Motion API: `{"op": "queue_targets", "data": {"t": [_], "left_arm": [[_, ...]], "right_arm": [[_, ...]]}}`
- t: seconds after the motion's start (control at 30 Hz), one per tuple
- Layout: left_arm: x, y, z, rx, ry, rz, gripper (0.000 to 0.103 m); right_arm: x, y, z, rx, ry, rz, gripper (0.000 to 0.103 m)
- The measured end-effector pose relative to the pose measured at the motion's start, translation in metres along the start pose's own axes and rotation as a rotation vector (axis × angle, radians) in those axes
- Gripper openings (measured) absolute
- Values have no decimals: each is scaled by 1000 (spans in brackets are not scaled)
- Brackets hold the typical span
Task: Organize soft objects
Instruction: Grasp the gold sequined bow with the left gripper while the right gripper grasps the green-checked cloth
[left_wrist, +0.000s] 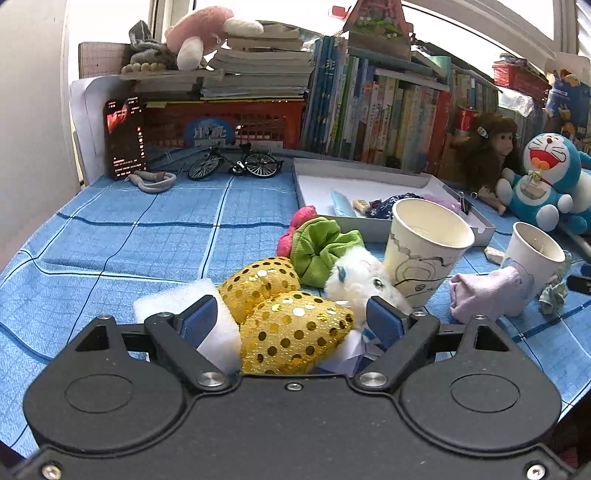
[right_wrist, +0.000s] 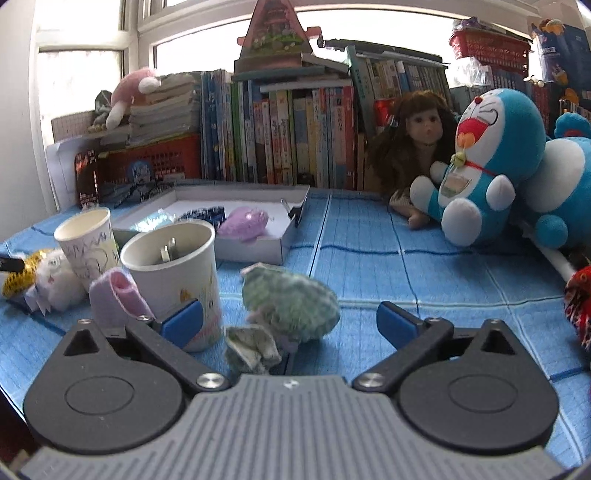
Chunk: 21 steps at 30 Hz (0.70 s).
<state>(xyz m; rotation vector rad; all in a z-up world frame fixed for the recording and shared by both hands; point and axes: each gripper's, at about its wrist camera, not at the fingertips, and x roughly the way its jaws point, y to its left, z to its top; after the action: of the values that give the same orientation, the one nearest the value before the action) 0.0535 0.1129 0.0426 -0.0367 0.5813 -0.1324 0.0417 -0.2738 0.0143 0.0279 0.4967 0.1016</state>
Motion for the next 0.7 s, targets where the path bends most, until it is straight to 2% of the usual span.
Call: {"op": "queue_targets", "data": {"t": [0.13,0.23,0.3,0.47,0.7], "left_arm": [[-5,-7,-3,18,16,-17,86],[-7,-11,-5,17,41,-45,80],[-6,-10,-6,-1,51,-57,76],[3,-3,-9,-52,70,-36,72],[14,9,-10,-143,82,-37,72]], "right_arm": [[7,7,-8,-31,24,-12,103],[12,12,-12,-48,35,-21,103],[15,15,-14,-54,41,-29,103],[20,21,-17,-67,52,-34,103],[26,22,-18,-57,49,-45,103]]}}
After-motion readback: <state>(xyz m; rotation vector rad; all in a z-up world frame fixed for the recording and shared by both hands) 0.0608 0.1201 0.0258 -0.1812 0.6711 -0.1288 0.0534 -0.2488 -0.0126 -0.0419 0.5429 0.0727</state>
